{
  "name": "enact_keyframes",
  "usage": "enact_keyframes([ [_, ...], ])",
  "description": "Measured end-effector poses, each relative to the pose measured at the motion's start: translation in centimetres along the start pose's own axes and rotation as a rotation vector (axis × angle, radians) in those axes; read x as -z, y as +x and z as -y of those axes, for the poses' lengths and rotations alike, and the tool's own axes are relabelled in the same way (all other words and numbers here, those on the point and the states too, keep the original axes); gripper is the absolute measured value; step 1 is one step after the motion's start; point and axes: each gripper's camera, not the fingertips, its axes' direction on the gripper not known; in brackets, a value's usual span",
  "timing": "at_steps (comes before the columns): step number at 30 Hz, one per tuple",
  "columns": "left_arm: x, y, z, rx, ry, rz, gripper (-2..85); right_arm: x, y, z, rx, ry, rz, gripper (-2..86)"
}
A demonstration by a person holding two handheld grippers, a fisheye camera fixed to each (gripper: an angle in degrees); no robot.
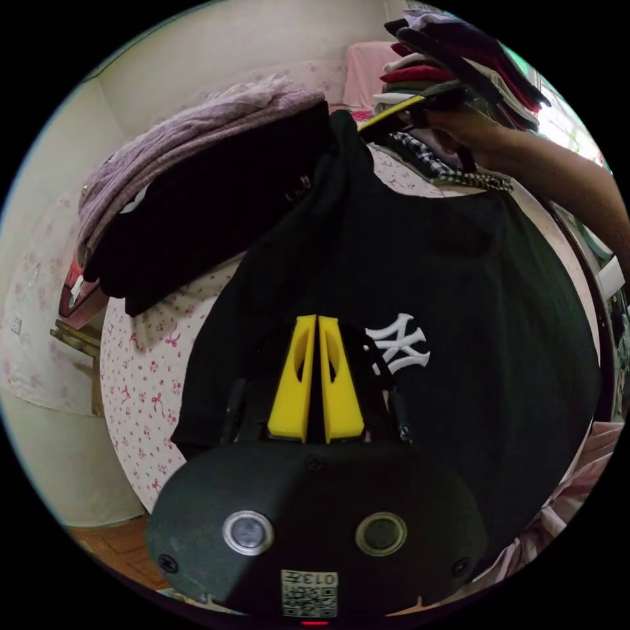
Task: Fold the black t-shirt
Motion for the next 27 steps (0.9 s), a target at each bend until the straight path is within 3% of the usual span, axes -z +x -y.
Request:
enact_keyframes([
  [2, 0.5, 0.3, -0.4, -0.008, 0.014, 0.016, -0.2, -0.2, -0.8, 0.7, 0.046, 0.019, -0.054, 1.4],
  [5, 1.4, 0.5, -0.7, -0.02, -0.002, 0.038, -0.3, -0.9, -0.4, 0.7, 0.04, -0.14, -0.066, 1.3],
  [9, 4.8, -0.7, -2.7, 0.059, 0.037, 0.068, -0.3, 6.1, 0.5, -4.6, -0.061, 0.08, -0.129, 0.8],
  [11, 5.7, -0.6, -4.1, 0.065, 0.025, 0.079, -0.3, 9.4, -0.6, -10.3, -0.054, 0.119, -0.041, 0.6],
  [14, 6.2, -0.2, -6.2, 0.064, -0.021, 0.095, -0.3, 9.6, -3.0, -16.5, -0.018, 0.004, 0.005, 0.5],
  [17, 6.2, -0.3, -7.7, 0.066, -0.021, 0.11, -0.3, 8.9, -5.2, -24.7, -0.12, -0.105, 0.003, 0.3],
  [22, 6.7, 0.8, -7.6, -0.062, -0.069, 0.262, -0.3, 8.0, -6.3, -28.6, -0.117, -0.16, -0.044, 0.2],
  [27, 8.1, -0.3, -6.9, 0.062, -0.122, 0.182, -0.3, 9.8, -3.0, -32.3, -0.288, -0.25, -0.082, 0.2],
])
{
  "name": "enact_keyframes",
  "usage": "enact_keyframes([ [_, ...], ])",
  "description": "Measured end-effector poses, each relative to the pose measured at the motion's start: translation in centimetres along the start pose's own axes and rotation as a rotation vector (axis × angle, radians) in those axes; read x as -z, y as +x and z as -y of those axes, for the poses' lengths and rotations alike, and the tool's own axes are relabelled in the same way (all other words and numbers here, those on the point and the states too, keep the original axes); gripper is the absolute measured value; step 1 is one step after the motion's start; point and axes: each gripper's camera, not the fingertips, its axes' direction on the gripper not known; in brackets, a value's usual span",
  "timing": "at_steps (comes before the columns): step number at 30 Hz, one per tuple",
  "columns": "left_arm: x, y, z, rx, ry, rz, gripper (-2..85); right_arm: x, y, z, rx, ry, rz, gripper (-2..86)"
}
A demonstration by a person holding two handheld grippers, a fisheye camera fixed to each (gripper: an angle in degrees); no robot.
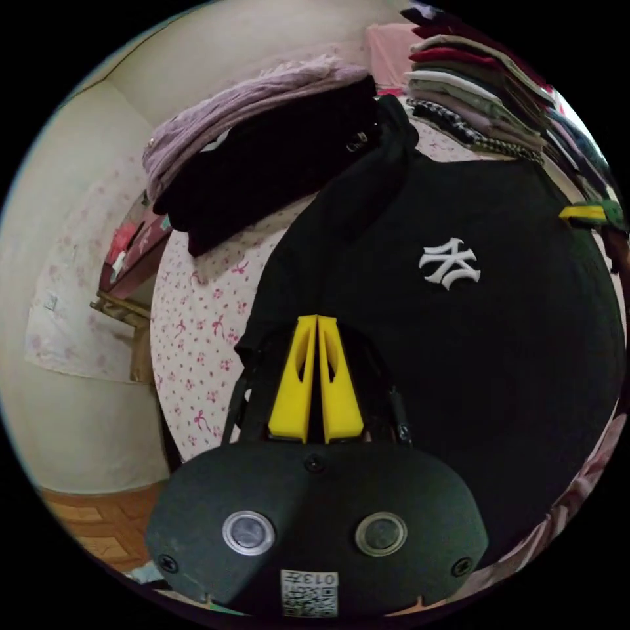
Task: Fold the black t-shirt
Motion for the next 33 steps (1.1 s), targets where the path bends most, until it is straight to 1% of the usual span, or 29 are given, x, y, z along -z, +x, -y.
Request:
enact_keyframes([
  [1, 0.2, 0.0, 0.1, 0.022, -0.016, 0.005, -0.3, 0.5, 1.1, -1.2, -0.047, -0.005, -0.013, 0.2],
  [2, 1.2, 0.5, 0.3, 0.032, 0.012, 0.009, -0.3, 1.5, 1.7, -2.4, -0.063, 0.032, -0.006, 0.2],
  [3, 2.4, 1.6, 0.5, -0.008, 0.079, -0.006, -0.3, 2.0, 1.9, -2.9, -0.063, 0.058, 0.001, 0.2],
  [5, 3.2, 3.8, 1.5, -0.082, 0.104, 0.004, -0.3, 2.9, 1.8, -4.1, -0.046, 0.097, 0.004, 0.2],
  [7, 3.0, 5.6, 2.5, -0.133, 0.088, -0.014, -0.3, 2.6, 1.1, -4.8, -0.013, 0.054, -0.025, 0.2],
  [8, 2.3, 6.4, 3.0, -0.156, 0.052, -0.031, -0.3, 2.0, 0.9, -5.3, 0.004, 0.016, -0.037, 0.2],
  [9, 2.5, 6.7, 2.9, -0.156, 0.076, 0.005, -0.3, 1.7, 0.9, -5.7, 0.009, -0.009, -0.051, 0.2],
  [10, 2.4, 6.8, 2.9, -0.152, 0.068, 0.032, -0.3, 1.9, 1.2, -6.8, 0.014, 0.018, -0.058, 0.1],
  [12, 2.6, 6.0, 2.5, -0.165, 0.046, 0.049, -0.3, 2.5, 2.6, -8.5, -0.037, -0.01, -0.072, 0.1],
  [13, 2.7, 5.5, 2.3, -0.155, 0.032, 0.049, -0.3, 2.9, 3.7, -9.8, -0.081, -0.057, -0.087, 0.1],
  [14, 2.9, 4.4, 1.9, -0.11, -0.014, 0.042, -0.3, 3.6, 4.4, -11.5, -0.104, -0.072, -0.095, 0.2],
  [15, 3.7, 3.3, 0.9, -0.086, -0.018, -0.007, -0.3, 4.1, 4.7, -12.4, -0.114, -0.082, -0.104, 0.2],
  [17, 5.8, 2.6, -1.3, -0.072, 0.036, -0.078, -0.3, 6.4, 4.7, -15.6, -0.106, -0.042, -0.099, 0.2],
  [19, 7.9, 3.3, -4.0, -0.103, 0.082, -0.153, -0.3, 9.4, 2.9, -20.2, -0.069, 0.044, -0.032, 0.2],
  [20, 8.9, 4.4, -6.0, -0.136, 0.085, -0.195, -0.3, 10.2, 1.5, -22.6, -0.041, 0.037, 0.013, 0.3],
  [22, 10.0, 5.9, -9.1, -0.152, 0.058, -0.196, -0.3, 11.3, -0.6, -26.2, 0.001, 0.021, 0.062, 0.3],
  [25, 10.0, 6.6, -14.1, -0.094, -0.036, -0.195, -0.3, 13.1, -2.8, -32.2, -0.019, 0.002, 0.015, 0.3],
  [26, 10.5, 6.1, -16.0, -0.054, 0.009, -0.198, -0.3, 13.5, -2.9, -34.3, -0.042, -0.02, 0.019, 0.3],
  [27, 10.6, 5.7, -17.1, -0.046, 0.013, -0.199, -0.3, 13.6, -2.9, -35.3, -0.057, -0.041, 0.027, 0.3],
  [29, 10.8, 4.9, -18.0, -0.047, -0.022, -0.173, -0.2, 14.6, -2.4, -38.0, -0.093, -0.029, 0.054, 0.3],
  [32, 11.1, 3.8, -20.0, -0.058, -0.07, -0.123, 0.0, 16.8, -1.6, -41.7, -0.096, -0.068, 0.043, 0.5],
  [33, 11.4, 3.1, -21.2, -0.041, -0.08, -0.136, 0.1, 17.2, -1.5, -42.2, -0.096, -0.067, 0.041, 0.6],
])
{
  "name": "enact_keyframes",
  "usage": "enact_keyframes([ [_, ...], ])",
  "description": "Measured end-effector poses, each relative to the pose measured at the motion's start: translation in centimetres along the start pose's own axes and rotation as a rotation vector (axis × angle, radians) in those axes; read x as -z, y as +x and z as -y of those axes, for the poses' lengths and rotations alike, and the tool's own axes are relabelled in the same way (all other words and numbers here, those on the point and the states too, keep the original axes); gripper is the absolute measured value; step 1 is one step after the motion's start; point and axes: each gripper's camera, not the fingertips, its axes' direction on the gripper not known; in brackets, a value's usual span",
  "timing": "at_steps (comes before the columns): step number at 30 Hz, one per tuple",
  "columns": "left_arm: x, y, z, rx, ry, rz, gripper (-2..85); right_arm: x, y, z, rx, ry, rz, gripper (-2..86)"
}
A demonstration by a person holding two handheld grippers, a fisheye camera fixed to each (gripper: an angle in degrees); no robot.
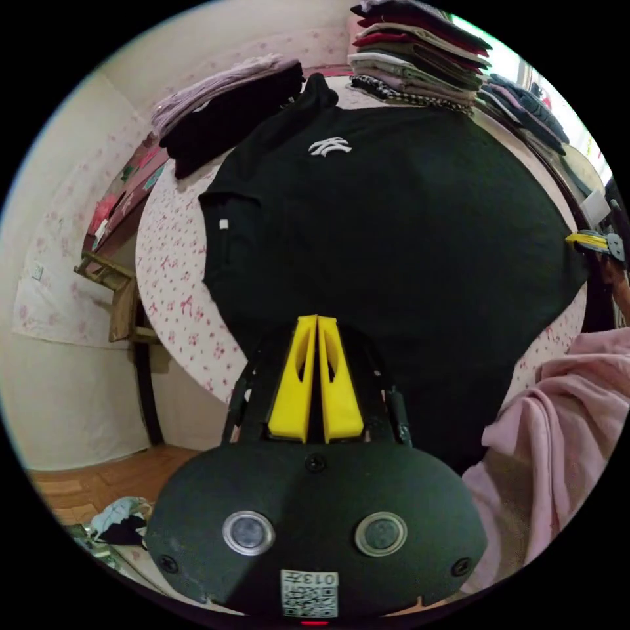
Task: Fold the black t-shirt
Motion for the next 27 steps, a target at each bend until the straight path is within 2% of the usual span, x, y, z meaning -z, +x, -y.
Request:
enact_keyframes([
  [2, 1.0, -0.9, -2.3, 0.035, 0.019, -0.037, 0.7, 1.1, 0.2, -1.5, -0.011, -0.03, -0.031, 0.9],
  [4, 2.0, -1.6, -5.0, 0.036, 0.039, -0.083, 1.8, 3.6, -0.3, -4.3, 0.002, 0.035, -0.023, 1.6],
  [9, 2.3, -3.6, -12.6, 0.002, -0.055, -0.255, 10.7, 7.3, -1.9, -9.7, 0.047, 0.098, 0.05, 5.8],
  [13, 0.5, -5.1, -15.8, 0.086, -0.115, -0.337, 15.0, 9.6, -3.6, -13.0, 0.104, 0.084, 0.016, 7.7],
  [16, -1.4, -6.0, -16.6, 0.179, -0.105, -0.485, 16.7, 11.2, -4.5, -14.3, 0.138, 0.075, 0.008, 8.2],
  [19, -3.4, -6.2, -16.4, 0.204, -0.1, -0.627, 15.0, 12.9, -5.2, -15.3, 0.169, 0.067, -0.016, 8.5],
  [22, -4.8, -7.0, -16.6, 0.187, -0.136, -0.777, 5.9, 14.5, -6.0, -16.3, 0.187, 0.073, -0.027, 9.0],
  [27, -1.3, -12.1, -18.7, 0.17, 0.008, -0.988, 1.7, 16.7, -7.3, -18.6, 0.194, 0.085, -0.052, 10.1],
])
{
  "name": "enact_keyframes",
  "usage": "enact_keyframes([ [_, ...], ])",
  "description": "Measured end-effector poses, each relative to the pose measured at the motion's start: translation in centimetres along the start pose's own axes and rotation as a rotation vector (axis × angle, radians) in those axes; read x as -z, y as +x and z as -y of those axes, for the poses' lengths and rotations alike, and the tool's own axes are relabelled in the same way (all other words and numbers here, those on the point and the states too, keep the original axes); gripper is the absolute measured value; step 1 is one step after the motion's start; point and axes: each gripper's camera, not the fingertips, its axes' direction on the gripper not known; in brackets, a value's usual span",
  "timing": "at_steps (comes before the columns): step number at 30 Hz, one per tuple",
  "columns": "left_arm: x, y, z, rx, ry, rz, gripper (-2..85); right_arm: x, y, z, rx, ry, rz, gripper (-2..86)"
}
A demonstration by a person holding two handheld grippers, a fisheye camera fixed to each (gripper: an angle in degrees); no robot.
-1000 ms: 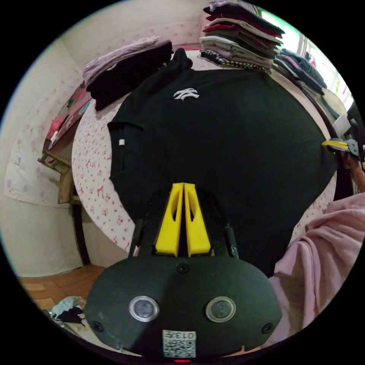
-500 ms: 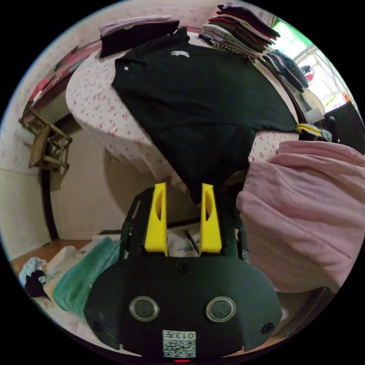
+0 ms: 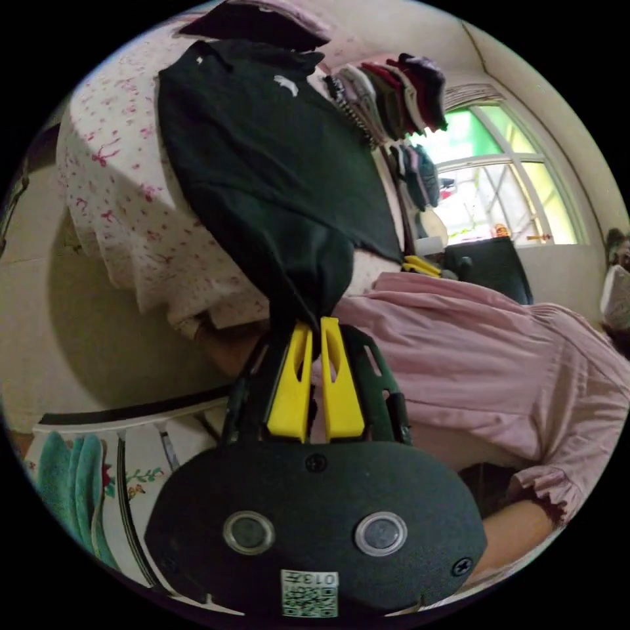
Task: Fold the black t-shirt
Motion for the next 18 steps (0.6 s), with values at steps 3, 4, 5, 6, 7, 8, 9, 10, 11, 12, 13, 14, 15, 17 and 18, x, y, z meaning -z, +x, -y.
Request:
enact_keyframes([
  [3, 3.9, 1.4, 0.0, -0.073, 0.097, -0.045, 1.4, 1.0, -1.0, -1.3, 0.003, -0.004, -0.018, 10.5],
  [4, 4.5, 1.7, 0.1, -0.088, 0.111, -0.049, 1.3, 1.5, -1.5, -1.7, 0.011, -0.008, -0.046, 10.6],
  [5, 5.5, 2.3, 0.4, -0.114, 0.13, -0.046, 1.3, 1.7, -1.7, -1.9, 0.014, -0.009, -0.066, 10.6],
  [6, 6.3, 2.9, 0.8, -0.136, 0.14, -0.045, 1.2, 2.2, -1.9, -2.3, 0.014, -0.007, -0.106, 10.6],
  [7, 6.6, 3.1, 1.0, -0.148, 0.143, -0.049, 1.2, 2.7, -2.0, -2.6, 0.004, -0.003, -0.129, 10.6],
  [8, 7.2, 3.6, 1.4, -0.169, 0.147, -0.056, 1.2, 3.1, -2.0, -2.9, -0.01, -0.004, -0.133, 10.7],
  [9, 7.8, 4.0, 1.7, -0.186, 0.152, -0.054, 1.2, 3.3, -2.0, -2.9, -0.015, -0.004, -0.132, 10.7],
  [10, 8.1, 4.2, 1.8, -0.193, 0.157, -0.053, 1.2, 3.7, -2.0, -3.1, -0.018, -0.006, -0.129, 10.7],
  [11, 8.7, 4.4, 2.0, -0.203, 0.166, -0.058, 1.2, 3.8, -2.1, -3.1, -0.018, -0.009, -0.132, 10.7],
  [12, 9.3, 4.5, 2.1, -0.207, 0.178, -0.058, 1.2, 4.1, -2.3, -3.1, -0.014, -0.014, -0.148, 10.6],
  [13, 9.6, 4.6, 2.1, -0.207, 0.185, -0.056, 1.2, 4.4, -2.5, -3.2, -0.013, -0.016, -0.163, 10.6],
  [14, 10.3, 4.6, 2.1, -0.209, 0.205, -0.053, 1.2, 4.6, -2.8, -3.2, -0.015, -0.016, -0.168, 10.5],
  [15, 11.0, 4.7, 2.1, -0.207, 0.229, -0.055, 1.2, 4.8, -2.9, -3.3, -0.016, -0.016, -0.166, 10.4],
  [17, 12.0, 4.8, 2.1, -0.206, 0.275, -0.055, 1.2, 5.4, -3.2, -3.3, -0.02, 0.0, -0.167, 10.4],
  [18, 12.6, 4.9, 2.0, -0.209, 0.305, -0.057, 1.1, 5.7, -3.6, -3.3, -0.015, 0.002, -0.175, 10.2],
])
